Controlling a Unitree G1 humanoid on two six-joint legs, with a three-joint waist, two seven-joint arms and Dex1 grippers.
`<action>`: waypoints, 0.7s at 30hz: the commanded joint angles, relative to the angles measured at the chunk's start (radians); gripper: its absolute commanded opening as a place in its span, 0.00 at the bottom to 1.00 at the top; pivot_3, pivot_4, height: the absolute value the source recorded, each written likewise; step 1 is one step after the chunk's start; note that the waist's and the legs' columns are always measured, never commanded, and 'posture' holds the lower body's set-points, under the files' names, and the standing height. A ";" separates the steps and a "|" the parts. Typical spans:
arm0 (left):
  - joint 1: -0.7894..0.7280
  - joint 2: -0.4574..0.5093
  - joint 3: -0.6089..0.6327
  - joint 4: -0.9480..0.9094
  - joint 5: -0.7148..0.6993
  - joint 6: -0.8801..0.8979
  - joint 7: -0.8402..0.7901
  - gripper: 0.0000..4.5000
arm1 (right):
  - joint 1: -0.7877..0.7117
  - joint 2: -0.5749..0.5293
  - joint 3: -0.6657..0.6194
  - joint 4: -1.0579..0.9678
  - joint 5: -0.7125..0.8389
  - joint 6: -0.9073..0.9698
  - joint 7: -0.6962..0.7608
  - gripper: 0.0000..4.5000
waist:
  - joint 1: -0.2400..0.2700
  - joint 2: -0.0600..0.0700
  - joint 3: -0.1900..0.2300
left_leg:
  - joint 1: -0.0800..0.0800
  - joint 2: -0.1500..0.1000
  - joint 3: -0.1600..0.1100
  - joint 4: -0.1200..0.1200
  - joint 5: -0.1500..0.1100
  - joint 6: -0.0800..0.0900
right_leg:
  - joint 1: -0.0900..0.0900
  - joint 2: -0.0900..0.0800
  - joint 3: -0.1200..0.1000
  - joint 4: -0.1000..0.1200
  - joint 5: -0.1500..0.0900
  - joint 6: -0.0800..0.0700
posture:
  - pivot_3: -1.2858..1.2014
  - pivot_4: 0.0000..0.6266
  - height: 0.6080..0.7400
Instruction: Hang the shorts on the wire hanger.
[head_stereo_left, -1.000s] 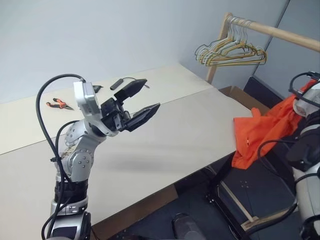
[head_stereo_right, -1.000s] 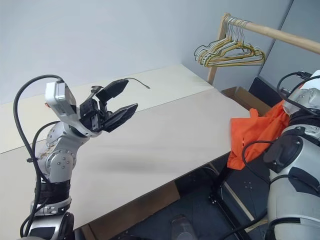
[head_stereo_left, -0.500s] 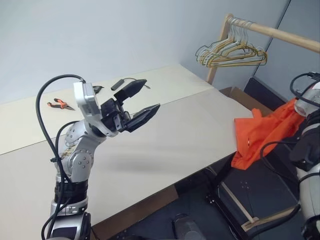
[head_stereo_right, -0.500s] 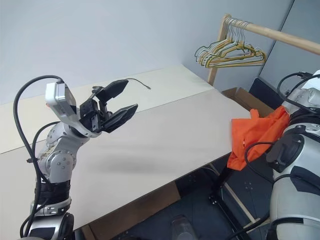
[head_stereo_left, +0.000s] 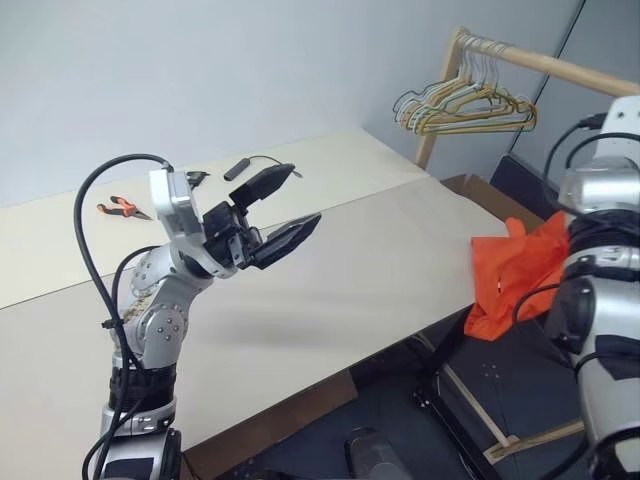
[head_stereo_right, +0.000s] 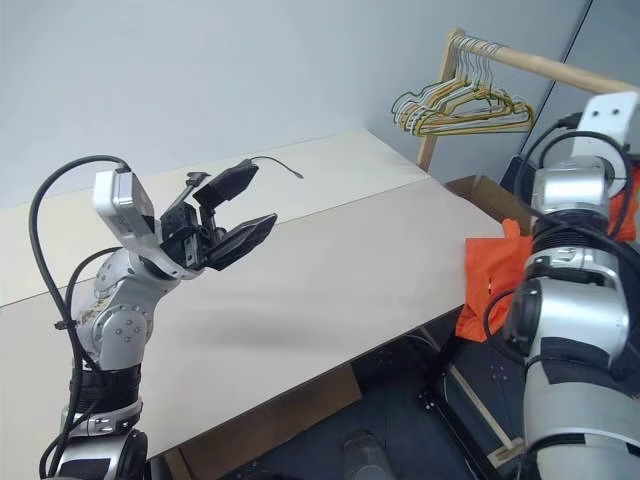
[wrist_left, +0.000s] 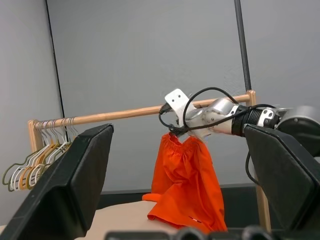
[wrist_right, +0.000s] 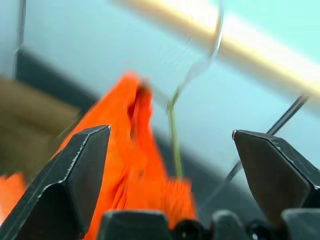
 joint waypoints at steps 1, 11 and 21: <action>-0.001 0.008 0.012 -0.039 -0.005 -0.017 0.005 1.00 | 0.011 0.013 0.107 -0.107 -0.106 -0.093 0.015 1.00 | 0.004 0.000 0.000 | 0.000 0.000 0.000 0.000 0.000 0.000 | 0.000 0.000 0.000 0.000 0.000 0.000 | 0.42 0.00 1.00; 0.118 0.248 0.112 -0.010 0.121 0.034 0.050 1.00 | 0.116 0.148 0.216 -0.267 -0.050 -0.313 0.443 1.00 | 0.039 0.000 0.000 | 0.001 0.002 -0.001 0.000 0.001 -0.001 | 0.000 0.002 -0.002 0.002 0.001 0.000 | 0.47 0.00 1.00; 0.419 0.347 0.281 -0.105 0.177 0.048 0.122 1.00 | 0.389 0.134 0.365 -0.671 0.086 -0.434 1.127 1.00 | 0.184 0.000 0.000 | -0.008 0.001 -0.001 -0.015 0.008 -0.016 | -0.019 0.002 -0.006 0.003 -0.001 -0.006 | 0.53 0.00 1.00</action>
